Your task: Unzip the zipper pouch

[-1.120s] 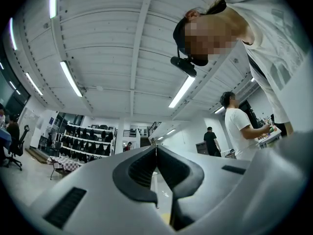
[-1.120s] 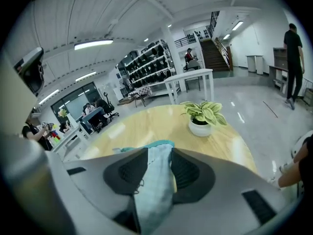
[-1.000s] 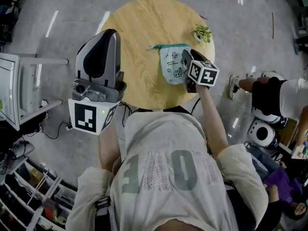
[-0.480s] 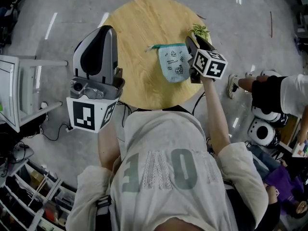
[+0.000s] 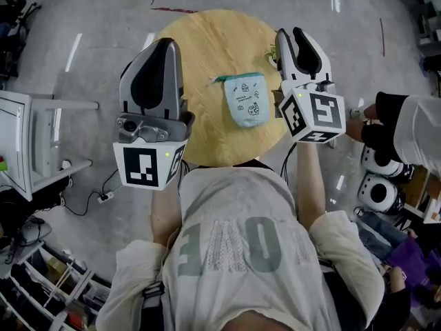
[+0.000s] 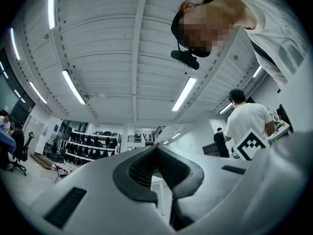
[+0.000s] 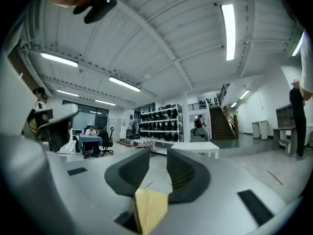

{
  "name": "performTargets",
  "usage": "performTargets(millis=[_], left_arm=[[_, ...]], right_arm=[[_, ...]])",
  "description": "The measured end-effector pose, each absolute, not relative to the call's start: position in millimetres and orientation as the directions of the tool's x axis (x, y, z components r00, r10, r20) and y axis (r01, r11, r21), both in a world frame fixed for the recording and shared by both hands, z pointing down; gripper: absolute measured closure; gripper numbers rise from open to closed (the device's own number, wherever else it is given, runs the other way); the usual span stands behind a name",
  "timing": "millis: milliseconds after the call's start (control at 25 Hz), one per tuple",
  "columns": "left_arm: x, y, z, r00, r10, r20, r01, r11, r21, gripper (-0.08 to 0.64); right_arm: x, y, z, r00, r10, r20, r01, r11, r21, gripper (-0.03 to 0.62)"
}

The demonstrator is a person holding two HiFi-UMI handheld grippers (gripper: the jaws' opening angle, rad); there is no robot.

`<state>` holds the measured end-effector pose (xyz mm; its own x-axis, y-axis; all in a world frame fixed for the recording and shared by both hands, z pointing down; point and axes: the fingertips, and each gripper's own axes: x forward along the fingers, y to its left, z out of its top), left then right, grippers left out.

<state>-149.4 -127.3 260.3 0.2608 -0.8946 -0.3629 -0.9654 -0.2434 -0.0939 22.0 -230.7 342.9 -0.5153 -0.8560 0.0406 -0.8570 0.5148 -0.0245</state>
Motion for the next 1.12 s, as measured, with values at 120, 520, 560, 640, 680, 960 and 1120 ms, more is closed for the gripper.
performTargets(millis=[120,520,560,640,680,960,1120], left_arm=[[-144,-124,272,0.249,-0.907,-0.340,-0.968,-0.240,-0.069,0.532],[-143,-121,296,0.258,-0.926,-0.275,-0.966,-0.248,-0.071,0.532],[-144,-122,297,0.255,-0.927,-0.274,-0.967,-0.246,-0.068,0.532],[-146,-122,298,0.252,-0.929,-0.272,-0.968,-0.243,-0.066,0.532],[-146,-121,298,0.251,-0.929,-0.272,-0.968,-0.242,-0.065,0.532],[-147,-122,300,0.250,-0.930,-0.270,-0.968,-0.244,-0.057,0.532],[-147,-122,302,0.250,-0.931,-0.267,-0.968,-0.245,-0.054,0.532]], right_arm=[[11,-207,318,-0.535,-0.844,-0.036,-0.845,0.535,0.016,0.514],[4,-155,325,-0.539,-0.841,-0.033,-0.842,0.539,0.026,0.563],[4,-153,328,-0.542,-0.840,-0.024,-0.840,0.541,0.024,0.563],[3,-151,332,-0.545,-0.838,-0.011,-0.838,0.545,0.018,0.563],[3,-151,332,-0.545,-0.838,-0.009,-0.838,0.545,0.016,0.563],[5,-157,332,-0.537,-0.843,-0.011,-0.843,0.537,0.010,0.563],[7,-160,332,-0.533,-0.846,-0.013,-0.846,0.533,0.003,0.563]])
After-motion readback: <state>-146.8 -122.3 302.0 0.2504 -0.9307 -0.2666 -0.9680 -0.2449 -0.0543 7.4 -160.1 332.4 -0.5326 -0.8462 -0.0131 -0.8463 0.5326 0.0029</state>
